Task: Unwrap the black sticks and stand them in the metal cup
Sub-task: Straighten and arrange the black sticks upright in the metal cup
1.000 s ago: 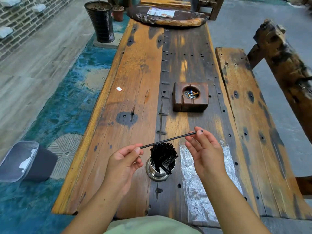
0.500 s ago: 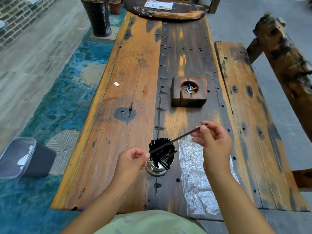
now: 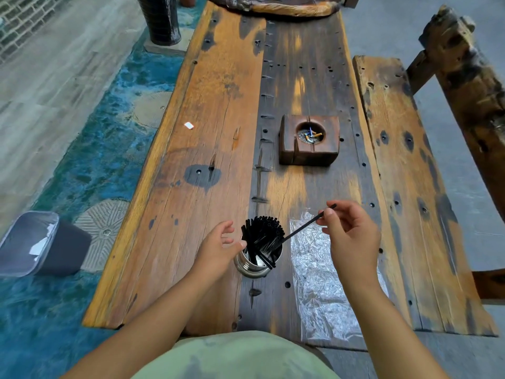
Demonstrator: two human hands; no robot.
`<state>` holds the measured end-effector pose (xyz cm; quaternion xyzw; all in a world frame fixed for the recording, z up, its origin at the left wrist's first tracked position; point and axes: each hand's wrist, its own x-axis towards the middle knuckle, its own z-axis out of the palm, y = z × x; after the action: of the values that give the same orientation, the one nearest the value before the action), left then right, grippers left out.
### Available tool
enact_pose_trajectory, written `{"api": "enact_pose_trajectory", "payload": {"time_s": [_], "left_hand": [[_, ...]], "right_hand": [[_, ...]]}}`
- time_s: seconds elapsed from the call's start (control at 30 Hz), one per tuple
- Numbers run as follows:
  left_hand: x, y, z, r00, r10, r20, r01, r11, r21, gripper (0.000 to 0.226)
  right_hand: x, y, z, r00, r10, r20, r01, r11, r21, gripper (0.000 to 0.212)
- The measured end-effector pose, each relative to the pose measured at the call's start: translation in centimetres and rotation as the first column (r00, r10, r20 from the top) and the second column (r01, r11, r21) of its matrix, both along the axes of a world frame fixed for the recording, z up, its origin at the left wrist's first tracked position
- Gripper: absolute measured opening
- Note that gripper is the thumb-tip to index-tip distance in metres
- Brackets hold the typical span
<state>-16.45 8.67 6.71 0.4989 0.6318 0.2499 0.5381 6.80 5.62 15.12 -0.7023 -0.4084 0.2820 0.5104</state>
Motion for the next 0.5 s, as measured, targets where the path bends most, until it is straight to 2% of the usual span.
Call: {"api": "enact_pose_trajectory", "payload": {"time_s": [0.1, 0.2, 0.33, 0.4, 0.5], "left_hand": [[0.3, 0.6, -1.1, 0.997, -0.076, 0.029, 0.077, 0.996, -0.042, 0.073], [0.6, 1.3, -1.4, 0.991, -0.122, 0.052, 0.124, 0.991, -0.042, 0.071], [0.5, 1.7, -2.1, 0.982, -0.161, 0.094, 0.165, 0.985, -0.044, 0.064], [0.4, 1.7, -2.8, 0.979, -0.165, 0.116, 0.17, 0.985, -0.029, 0.057], [0.5, 1.6, -3.0, 0.977, -0.164, 0.139, 0.167, 0.986, -0.011, 0.047]], "right_hand": [[-0.5, -0.1, -0.8, 0.991, 0.058, 0.119, -0.052, 0.997, -0.051, 0.015], [-0.9, -0.1, -1.5, 0.961, 0.094, 0.26, -0.069, 0.992, -0.104, 0.01], [-1.0, -0.1, -3.4, 0.856, 0.2, 0.476, -0.133, 0.976, -0.171, 0.01], [-1.1, 0.0, -4.2, 0.819, 0.243, 0.519, -0.155, 0.966, -0.208, 0.009], [-1.3, 0.0, -5.4, 0.811, 0.272, 0.518, -0.163, 0.955, -0.247, 0.007]]}}
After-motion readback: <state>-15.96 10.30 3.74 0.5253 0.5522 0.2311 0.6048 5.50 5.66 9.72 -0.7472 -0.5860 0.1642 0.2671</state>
